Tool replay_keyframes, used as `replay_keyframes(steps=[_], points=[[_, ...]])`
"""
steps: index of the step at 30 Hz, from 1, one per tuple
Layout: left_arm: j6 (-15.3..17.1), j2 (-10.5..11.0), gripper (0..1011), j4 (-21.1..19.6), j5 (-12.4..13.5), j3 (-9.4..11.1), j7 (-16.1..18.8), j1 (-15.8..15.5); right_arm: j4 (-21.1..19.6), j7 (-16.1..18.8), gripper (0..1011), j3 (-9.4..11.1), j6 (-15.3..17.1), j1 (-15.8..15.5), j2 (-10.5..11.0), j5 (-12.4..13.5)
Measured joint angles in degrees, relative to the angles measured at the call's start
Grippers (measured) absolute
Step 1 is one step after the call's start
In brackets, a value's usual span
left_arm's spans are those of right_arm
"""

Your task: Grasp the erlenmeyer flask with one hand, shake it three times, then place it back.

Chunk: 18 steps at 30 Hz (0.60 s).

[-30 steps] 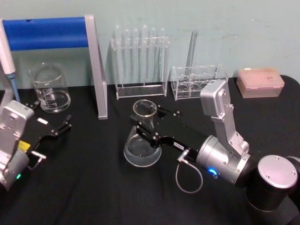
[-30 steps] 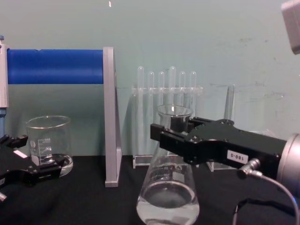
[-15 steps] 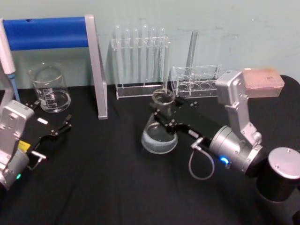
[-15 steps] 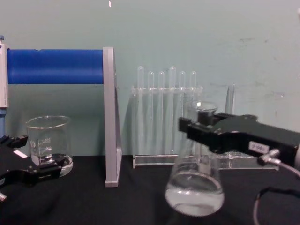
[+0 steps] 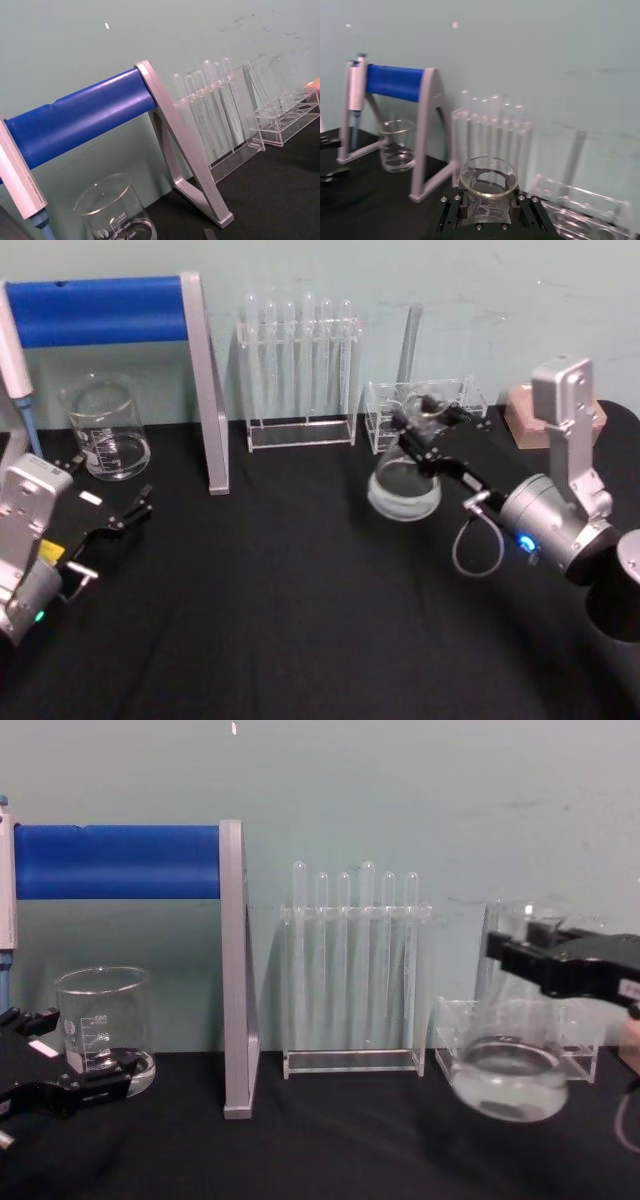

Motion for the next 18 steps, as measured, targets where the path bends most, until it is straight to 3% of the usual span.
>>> replay_keyframes(steps=[9,18], points=[[0.00,0.00,1001,0.00,0.00,0.00,0.00,0.00,1.57,-1.66,449,3.23,-0.22,0.41,-0.36,-0.49],[0.00,0.00,1001,0.00,0.00,0.00,0.00,0.00,1.57,-1.25,449,3.72,-0.12,0.14,-0.94,-0.97]])
